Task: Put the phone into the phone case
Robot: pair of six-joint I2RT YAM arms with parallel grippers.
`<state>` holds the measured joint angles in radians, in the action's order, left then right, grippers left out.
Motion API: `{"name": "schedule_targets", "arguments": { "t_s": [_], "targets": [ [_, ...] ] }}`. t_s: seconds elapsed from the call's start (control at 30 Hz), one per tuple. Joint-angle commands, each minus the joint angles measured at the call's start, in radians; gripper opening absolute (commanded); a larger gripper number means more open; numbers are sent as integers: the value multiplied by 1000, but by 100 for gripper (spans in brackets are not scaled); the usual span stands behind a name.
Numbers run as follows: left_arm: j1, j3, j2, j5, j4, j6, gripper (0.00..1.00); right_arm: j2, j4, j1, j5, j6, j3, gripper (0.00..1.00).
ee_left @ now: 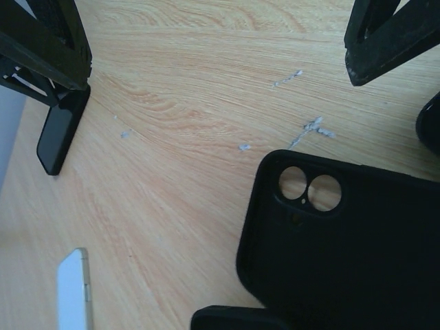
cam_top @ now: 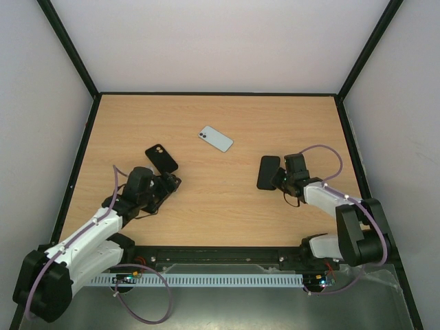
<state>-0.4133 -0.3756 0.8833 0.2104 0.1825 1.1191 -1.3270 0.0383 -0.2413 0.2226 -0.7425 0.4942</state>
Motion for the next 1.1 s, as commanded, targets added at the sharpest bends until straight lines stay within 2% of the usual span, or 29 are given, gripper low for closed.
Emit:
{"name": "schedule_targets", "arguments": {
  "t_s": [0.0,0.23,0.37,0.43,0.6,0.83,1.07],
  "targets": [
    [13,-13,31,16,17,26,99,-39,37,13,-128,16,54,28],
    [24,-5,42,-66,46,87,99,-4,73,12,-117,17,82,42],
    [38,-12,22,-147,86,157,94,64,71,12,-68,10,73,52],
    [44,-15,17,-185,103,195,87,103,56,10,-31,3,59,56],
    [66,-30,28,-317,156,276,70,188,-33,9,113,2,8,54],
    [127,-64,101,-354,212,332,47,272,-57,10,166,-23,-27,51],
    [158,-70,167,-367,181,354,44,319,-75,8,200,-44,-65,48]
  ]
}}
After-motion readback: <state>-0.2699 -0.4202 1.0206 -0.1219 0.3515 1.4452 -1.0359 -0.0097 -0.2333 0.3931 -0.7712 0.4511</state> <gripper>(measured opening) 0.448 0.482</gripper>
